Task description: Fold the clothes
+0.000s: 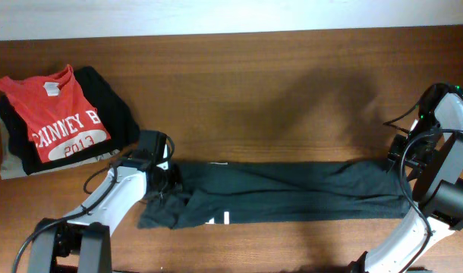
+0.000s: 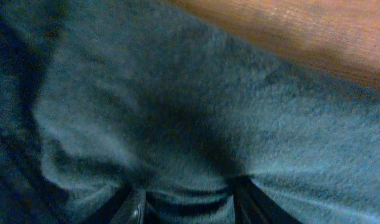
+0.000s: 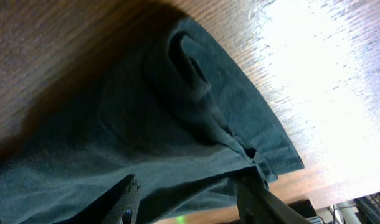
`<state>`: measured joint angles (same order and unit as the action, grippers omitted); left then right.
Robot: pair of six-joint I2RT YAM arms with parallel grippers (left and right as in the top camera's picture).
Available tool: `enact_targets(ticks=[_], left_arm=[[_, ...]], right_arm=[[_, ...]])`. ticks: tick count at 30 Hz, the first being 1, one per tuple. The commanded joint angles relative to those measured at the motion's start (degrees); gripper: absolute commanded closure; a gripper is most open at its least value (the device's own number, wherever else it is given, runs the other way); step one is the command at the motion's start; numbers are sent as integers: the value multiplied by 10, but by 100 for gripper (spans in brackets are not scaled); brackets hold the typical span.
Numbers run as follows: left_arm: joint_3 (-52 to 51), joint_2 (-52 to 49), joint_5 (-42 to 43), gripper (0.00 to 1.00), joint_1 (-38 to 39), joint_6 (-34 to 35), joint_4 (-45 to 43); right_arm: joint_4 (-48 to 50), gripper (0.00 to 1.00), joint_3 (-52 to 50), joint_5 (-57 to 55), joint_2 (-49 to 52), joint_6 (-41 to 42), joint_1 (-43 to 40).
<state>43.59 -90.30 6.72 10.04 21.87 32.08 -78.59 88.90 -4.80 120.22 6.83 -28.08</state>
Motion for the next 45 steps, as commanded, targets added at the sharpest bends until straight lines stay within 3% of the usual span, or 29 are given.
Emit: enact_targets(ticks=[1,4,11,13,17,19,23,26,27,29,33,40,43,44,45], left_arm=[[-2,-97,6,56,-1,-27,-59],[78,-156,-4,56,-21,-81,-50],[289,-180,-30,56,-123,-83,94],[295,-179,-13,53,-140,-83,139],[345,-173,73,48,-142,-115,193],[377,-158,76,44,-142,-118,221],[384,-122,75,39,-142,-118,250],[384,-118,75,39,-142,-118,268],[384,-118,75,39,-142,-117,268],[384,-118,75,39,-142,-117,268],[384,-118,75,39,-142,-117,268],[384,-118,75,39,-142,-117,269],[384,-118,75,39,-142,-117,269],[384,-118,75,38,-142,-117,269],[384,-118,75,39,-142,-117,269]], right_arm=[[-3,45,-2,4,-12,-4,-1],[-3,46,3,19,-13,-4,-1],[-21,45,27,23,-13,-19,-1],[-31,45,27,68,-13,-61,-1],[-47,44,14,59,-13,-66,-6],[-73,44,13,59,-22,-66,-14],[-70,37,-23,57,-129,-44,-44],[11,31,-130,64,-268,-19,-84],[57,17,-178,72,-305,-19,-88],[123,8,-242,72,-321,-30,-86],[245,8,-350,74,-297,-73,-87],[299,7,-361,72,-250,-82,-86],[301,11,-362,76,-213,-81,-86],[300,15,-362,77,-202,-81,-86],[299,27,-362,79,-192,-81,-86]])
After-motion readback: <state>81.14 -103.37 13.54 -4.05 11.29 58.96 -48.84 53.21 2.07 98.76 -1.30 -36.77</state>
